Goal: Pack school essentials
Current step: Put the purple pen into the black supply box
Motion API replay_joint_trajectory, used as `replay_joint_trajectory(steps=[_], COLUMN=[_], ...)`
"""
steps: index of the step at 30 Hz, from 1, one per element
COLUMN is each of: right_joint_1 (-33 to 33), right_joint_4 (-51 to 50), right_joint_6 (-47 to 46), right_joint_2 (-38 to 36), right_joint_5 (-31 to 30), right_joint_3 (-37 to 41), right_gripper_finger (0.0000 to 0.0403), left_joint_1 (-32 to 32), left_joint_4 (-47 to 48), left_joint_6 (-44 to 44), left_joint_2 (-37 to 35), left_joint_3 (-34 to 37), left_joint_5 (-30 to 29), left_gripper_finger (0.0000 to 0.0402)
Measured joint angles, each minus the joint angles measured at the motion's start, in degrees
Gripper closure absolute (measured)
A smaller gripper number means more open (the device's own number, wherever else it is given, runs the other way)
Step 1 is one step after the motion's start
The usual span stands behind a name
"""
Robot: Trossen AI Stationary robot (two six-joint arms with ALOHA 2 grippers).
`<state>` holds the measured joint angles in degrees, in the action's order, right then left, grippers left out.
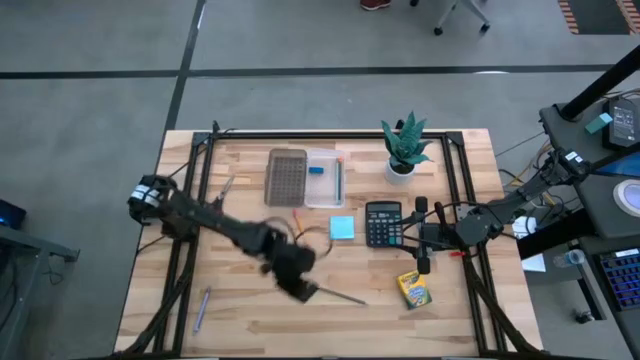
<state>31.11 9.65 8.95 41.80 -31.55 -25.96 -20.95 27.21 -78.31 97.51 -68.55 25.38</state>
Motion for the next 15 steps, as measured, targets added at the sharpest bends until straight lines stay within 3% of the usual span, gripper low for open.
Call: replay_joint_trajectory(steps=[7, 12, 15], right_joint_1=[0.0, 0.0, 0.0], right_joint_4=[0.0, 0.3, 1.3], right_joint_6=[0.0, 0.3, 1.1], right_joint_2=[0.0, 0.0, 0.0], right_joint_5=[0.0, 0.0, 0.0], right_joint_3=[0.0, 0.0, 0.0], right_gripper_finger=[0.0177, 0.0177, 0.0177], left_joint_1=[-15.5, -23.6, -26.6], left_joint_4=[21.4, 33.9, 35.4], left_joint_6=[-21.2, -31.2, -33.8], left_joint_2=[0.0, -0.6, -0.7], left_joint_3=[0.8, 0.9, 1.7], left_joint_5=[3.8, -5.4, -9.0], left_gripper_finger=[0.0347, 0.0347, 0.0347])
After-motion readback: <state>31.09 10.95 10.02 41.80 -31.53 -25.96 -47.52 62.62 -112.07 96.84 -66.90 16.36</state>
